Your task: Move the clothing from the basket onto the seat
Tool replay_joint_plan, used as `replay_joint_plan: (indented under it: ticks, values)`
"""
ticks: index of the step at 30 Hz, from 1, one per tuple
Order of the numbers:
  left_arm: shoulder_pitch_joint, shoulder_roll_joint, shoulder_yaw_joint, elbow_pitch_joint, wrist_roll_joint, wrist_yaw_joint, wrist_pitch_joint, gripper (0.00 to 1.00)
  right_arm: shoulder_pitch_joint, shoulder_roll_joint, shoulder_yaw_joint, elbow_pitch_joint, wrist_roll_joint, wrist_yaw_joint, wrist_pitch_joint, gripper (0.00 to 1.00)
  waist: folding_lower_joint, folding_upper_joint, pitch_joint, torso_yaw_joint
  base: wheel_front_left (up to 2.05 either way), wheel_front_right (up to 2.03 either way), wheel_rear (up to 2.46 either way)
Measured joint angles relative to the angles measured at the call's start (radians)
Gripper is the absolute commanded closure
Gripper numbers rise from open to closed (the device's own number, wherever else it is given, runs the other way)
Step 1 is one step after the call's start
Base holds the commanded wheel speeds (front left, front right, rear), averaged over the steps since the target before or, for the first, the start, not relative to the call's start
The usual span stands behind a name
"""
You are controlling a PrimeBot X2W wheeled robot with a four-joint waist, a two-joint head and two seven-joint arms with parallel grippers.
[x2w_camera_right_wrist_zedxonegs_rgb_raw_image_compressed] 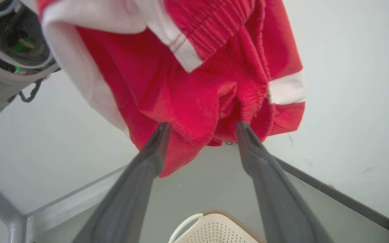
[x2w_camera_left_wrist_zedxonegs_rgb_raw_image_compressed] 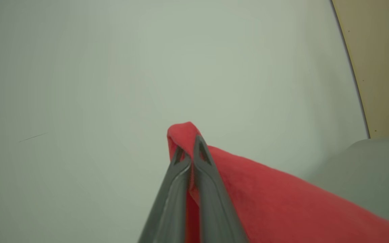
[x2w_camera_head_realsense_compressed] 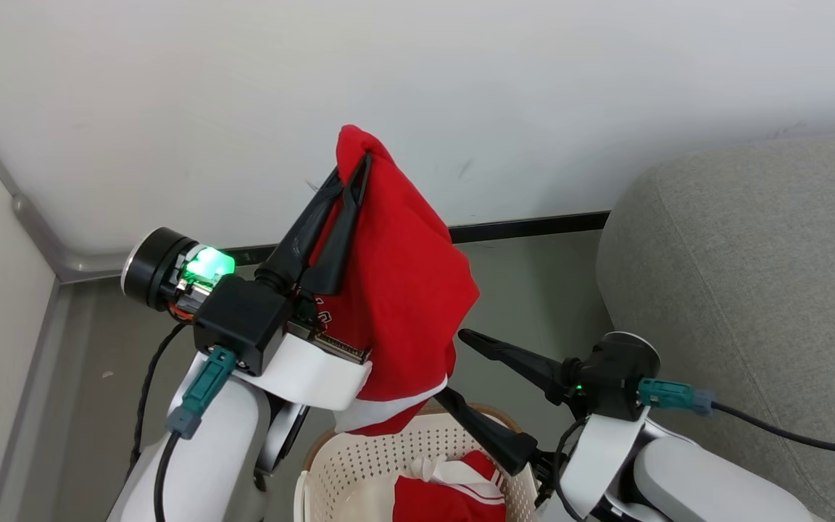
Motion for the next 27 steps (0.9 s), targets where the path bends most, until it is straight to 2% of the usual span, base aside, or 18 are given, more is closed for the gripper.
replay_joint_plan:
  ticks: [13,19,21,22,23,27]
  values:
    - [-0.007,-0.024,-0.034,0.0,-0.009,-0.025,0.0,1.0,-0.104,0.0,0.172,0.04,0.083,0.0,0.008,0.0,0.0,0.0001,-0.004,0.031,0.0,0.0,0.0]
    - [-0.007,-0.033,-0.036,0.002,-0.02,-0.026,0.001,1.0,-0.154,0.003,0.214,0.081,0.085,0.0,-0.025,0.0,0.0,0.0,-0.005,0.045,0.0,0.0,0.0]
    - [-0.007,-0.035,-0.036,0.003,-0.023,-0.026,0.002,1.0,-0.17,0.008,0.226,0.091,0.085,0.0,-0.05,0.2,0.0,0.0,-0.005,0.048,0.0,0.0,0.0]
    - [-0.007,-0.035,-0.035,0.003,-0.028,-0.026,0.004,1.0,-0.175,0.013,0.229,0.097,0.085,0.0,-0.063,0.44,0.0,0.0,-0.004,0.049,0.0,0.0,0.0]
    - [-0.007,-0.035,-0.035,0.003,-0.033,-0.026,0.004,1.0,-0.181,0.017,0.234,0.103,0.085,0.0,-0.071,0.53,0.0,0.0,-0.003,0.05,0.0,0.0,0.0]
    - [-0.006,-0.035,-0.026,0.007,-0.037,-0.025,0.01,1.0,-0.203,0.029,0.26,0.123,0.084,0.0,-0.098,0.77,0.0,0.0,0.002,0.049,0.0,0.0,0.0]
